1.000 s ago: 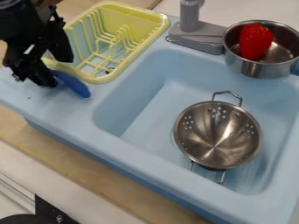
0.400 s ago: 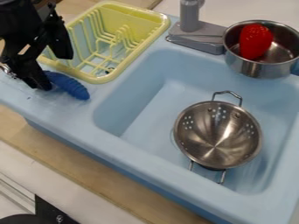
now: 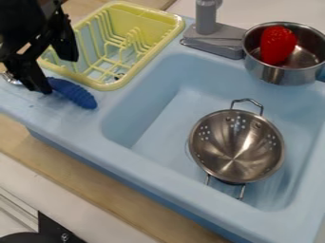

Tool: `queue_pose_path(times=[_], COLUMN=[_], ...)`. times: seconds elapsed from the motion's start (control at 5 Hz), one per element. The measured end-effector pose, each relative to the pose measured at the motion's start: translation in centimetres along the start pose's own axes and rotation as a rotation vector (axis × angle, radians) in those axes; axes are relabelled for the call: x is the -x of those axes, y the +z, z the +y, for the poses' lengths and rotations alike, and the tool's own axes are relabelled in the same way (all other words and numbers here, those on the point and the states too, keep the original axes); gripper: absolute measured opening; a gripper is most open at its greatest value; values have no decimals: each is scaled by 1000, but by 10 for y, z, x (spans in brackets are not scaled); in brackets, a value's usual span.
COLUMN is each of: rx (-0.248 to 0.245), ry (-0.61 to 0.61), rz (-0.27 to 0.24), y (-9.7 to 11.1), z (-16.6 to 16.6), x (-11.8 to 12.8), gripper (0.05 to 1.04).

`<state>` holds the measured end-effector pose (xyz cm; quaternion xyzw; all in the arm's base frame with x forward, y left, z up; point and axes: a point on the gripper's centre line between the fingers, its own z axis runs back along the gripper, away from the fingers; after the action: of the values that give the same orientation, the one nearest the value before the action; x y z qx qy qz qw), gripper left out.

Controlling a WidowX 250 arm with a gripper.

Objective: Move the fork in the lower left side of the sink

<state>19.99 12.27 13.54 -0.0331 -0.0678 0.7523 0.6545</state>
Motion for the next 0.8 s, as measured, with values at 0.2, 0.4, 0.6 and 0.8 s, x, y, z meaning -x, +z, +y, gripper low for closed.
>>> queue_pose_path(times=[0.2, 0.4, 0.6, 0.8], rx=[-46, -69, -60, -85], ry=[-95, -133, -224, -406], rz=[-52, -44, -48, -62], y=[10, 19, 28, 21], z=[0, 0, -12, -27], x=[0, 1, 8, 18], gripper=[999, 999, 999, 999])
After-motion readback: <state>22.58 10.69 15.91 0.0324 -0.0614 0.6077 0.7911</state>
